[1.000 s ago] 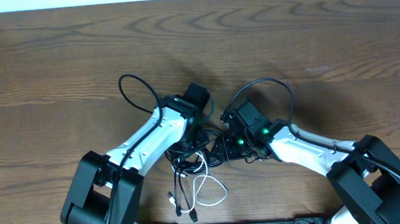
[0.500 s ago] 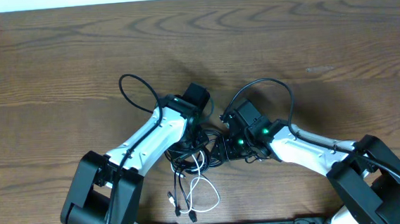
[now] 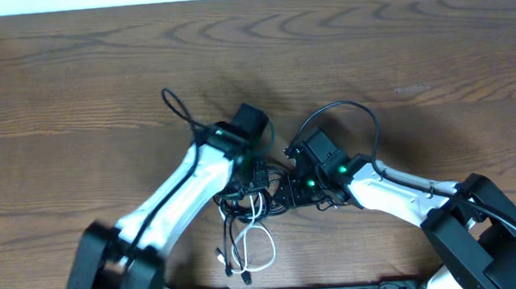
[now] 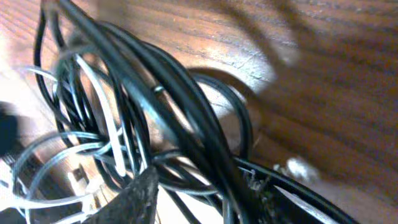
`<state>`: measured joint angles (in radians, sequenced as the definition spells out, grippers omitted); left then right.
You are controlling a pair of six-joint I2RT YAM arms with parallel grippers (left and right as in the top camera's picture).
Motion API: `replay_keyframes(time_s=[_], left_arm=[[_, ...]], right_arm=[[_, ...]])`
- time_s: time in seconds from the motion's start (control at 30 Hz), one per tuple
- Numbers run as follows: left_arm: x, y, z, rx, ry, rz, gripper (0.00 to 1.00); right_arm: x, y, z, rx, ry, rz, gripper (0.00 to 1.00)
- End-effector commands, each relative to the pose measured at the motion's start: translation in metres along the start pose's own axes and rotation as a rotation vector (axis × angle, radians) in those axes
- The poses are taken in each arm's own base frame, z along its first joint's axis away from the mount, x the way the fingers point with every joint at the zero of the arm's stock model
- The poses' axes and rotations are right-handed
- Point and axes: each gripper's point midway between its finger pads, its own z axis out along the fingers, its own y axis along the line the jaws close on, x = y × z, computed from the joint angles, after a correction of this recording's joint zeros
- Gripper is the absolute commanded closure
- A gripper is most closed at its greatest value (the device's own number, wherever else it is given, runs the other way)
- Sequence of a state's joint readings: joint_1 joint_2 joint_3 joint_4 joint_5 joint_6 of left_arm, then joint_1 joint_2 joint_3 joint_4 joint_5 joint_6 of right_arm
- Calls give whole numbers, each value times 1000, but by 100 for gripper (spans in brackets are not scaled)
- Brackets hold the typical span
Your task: Untangle cables
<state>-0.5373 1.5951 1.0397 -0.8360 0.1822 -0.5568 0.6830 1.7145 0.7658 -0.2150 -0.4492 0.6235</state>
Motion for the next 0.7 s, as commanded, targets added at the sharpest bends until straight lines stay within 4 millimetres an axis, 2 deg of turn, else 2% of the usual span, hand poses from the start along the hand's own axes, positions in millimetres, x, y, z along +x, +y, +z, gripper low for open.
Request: replay_keyframes(time_s=[0.0,0.17,0.3,0.47,0.67], left_arm=[[-13,-15,-41,107,-154,83,93],[-21,-15,-74,133,-286,90,93],[-20,-4,-87,98,-335,83,93],[-22,1,-106,89,-414,108,93],[-32,8,-169,118,-651,83,93]], right_arm=[[35,-62,21,215,78,63,64],[35,-62,21,214,78,63,76],[35,-62,21,214,77,63,91],[35,-62,21,214,75,62,94],[34,-62,21,217,73,62,94]])
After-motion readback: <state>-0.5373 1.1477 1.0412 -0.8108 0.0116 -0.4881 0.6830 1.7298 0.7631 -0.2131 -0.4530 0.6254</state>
